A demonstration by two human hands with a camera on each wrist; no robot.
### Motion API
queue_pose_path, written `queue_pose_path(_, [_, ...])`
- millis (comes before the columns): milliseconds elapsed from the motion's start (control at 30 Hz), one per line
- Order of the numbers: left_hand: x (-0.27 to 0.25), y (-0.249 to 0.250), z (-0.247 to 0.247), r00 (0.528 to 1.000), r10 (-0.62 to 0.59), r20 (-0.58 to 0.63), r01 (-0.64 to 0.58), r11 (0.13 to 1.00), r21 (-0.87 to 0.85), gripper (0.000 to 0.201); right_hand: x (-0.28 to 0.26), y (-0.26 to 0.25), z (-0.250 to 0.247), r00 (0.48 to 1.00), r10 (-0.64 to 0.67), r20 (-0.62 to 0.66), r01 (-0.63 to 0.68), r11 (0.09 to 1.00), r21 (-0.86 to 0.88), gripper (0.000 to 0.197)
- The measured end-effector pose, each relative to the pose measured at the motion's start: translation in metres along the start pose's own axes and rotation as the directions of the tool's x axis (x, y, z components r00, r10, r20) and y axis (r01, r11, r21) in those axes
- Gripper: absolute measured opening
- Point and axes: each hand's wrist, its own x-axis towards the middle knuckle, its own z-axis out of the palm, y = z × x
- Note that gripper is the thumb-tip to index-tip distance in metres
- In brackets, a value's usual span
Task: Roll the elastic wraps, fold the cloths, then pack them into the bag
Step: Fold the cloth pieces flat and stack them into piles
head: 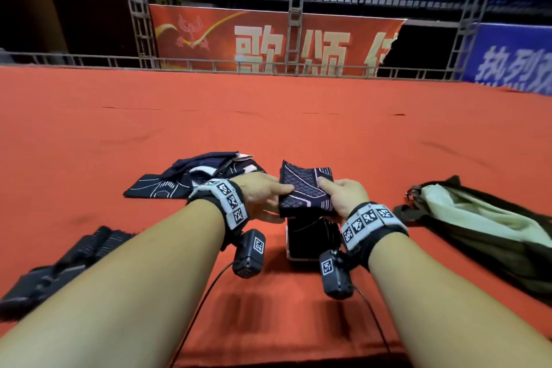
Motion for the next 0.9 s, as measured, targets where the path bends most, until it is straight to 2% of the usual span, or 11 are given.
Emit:
queue_pose_path(100, [0.014,-0.011,0.017,0.999,0.002,-0.049,0.001,0.998,0.059,0.016,0.006,0.009,-0.014,0.999,-0.028,-0.037,0.021,0.985,-0.169,0.029])
queue_pose_path(233, [0.031,-0.022,0.026,0.992,-0.009,-0.13,0.035,0.98,0.196,0.028,0.015,0.022,-0.012,1.0,0.019,-0.021,-0.024,0.963,-0.269,0.026])
queue_pose_path(333, [0.043,-0.029,0.023,0.973,0.023,-0.228,0.06,0.936,0.348,0.038,0.023,0.03,-0.009,0.999,0.033,-0.006,-0.032,0.89,-0.454,0.031])
queue_pose_path(400, [0.05,-0.033,0.022,0.938,0.12,-0.325,0.095,0.812,0.575,0.042,0.026,0.033,-0.008,0.999,0.038,0.027,-0.011,0.755,-0.655,0.034])
queue_pose_path(467, [0.056,-0.041,0.026,0.885,0.287,-0.366,0.121,0.617,0.778,0.053,0.029,0.036,-0.008,0.999,0.024,0.023,0.001,0.661,-0.75,0.033])
queue_pose_path(533, [0.06,-0.046,0.036,0.856,0.433,-0.283,0.02,0.519,0.854,0.056,0.031,0.036,-0.007,1.0,-0.001,0.011,0.01,0.624,-0.781,0.031])
queue_pose_path(600, [0.066,-0.049,0.049,0.856,0.493,-0.155,-0.058,0.39,0.919,0.052,0.032,0.038,-0.007,1.0,-0.026,-0.012,0.006,0.621,-0.784,0.04])
queue_pose_path(700, [0.077,-0.053,0.064,0.937,0.345,-0.055,-0.027,0.229,0.973,0.054,0.032,0.041,-0.011,0.999,-0.018,0.039,0.042,0.594,-0.804,0.05])
queue_pose_path(767, [0.083,-0.06,0.068,0.971,0.227,-0.076,0.022,0.232,0.972,0.061,0.031,0.049,-0.012,0.996,0.032,0.079,0.049,0.542,-0.839,0.05])
queue_pose_path(833, [0.086,-0.068,0.069,0.977,0.188,-0.1,0.049,0.26,0.964,0.065,0.027,0.054,-0.012,0.996,0.058,0.069,0.034,0.464,-0.885,0.048])
queue_pose_path(900, [0.087,-0.073,0.07,0.975,0.19,-0.116,0.06,0.274,0.96,0.066,0.022,0.054,-0.009,0.996,-0.055,0.076,0.091,0.38,-0.921,0.051])
